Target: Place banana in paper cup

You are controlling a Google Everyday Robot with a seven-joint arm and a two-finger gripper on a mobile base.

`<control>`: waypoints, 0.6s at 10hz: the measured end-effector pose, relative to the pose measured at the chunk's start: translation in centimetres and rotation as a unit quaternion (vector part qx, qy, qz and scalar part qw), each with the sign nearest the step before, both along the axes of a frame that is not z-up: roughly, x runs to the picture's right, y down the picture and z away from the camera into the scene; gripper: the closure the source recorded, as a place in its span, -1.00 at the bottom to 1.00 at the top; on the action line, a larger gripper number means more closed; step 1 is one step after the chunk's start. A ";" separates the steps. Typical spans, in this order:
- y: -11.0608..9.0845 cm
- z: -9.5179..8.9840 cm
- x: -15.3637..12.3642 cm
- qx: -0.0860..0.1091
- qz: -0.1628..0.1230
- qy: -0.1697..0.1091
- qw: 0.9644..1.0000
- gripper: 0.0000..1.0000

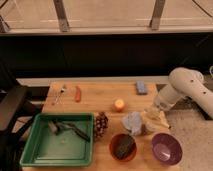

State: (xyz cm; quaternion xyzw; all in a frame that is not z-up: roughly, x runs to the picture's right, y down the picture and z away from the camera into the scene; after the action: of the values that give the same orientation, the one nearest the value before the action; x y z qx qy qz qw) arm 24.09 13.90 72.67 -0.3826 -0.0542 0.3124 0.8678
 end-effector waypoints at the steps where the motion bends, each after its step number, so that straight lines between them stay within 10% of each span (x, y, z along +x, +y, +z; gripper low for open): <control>1: 0.3 0.1 0.1 -0.005 -0.002 0.002 1.000 -0.09; 6: 0.7 0.1 1.0 -0.007 -0.006 0.020 1.000 -0.42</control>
State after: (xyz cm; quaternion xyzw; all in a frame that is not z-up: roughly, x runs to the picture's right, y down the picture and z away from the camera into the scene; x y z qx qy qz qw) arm 25.09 14.59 72.77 -0.3826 -0.0324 0.3155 0.8678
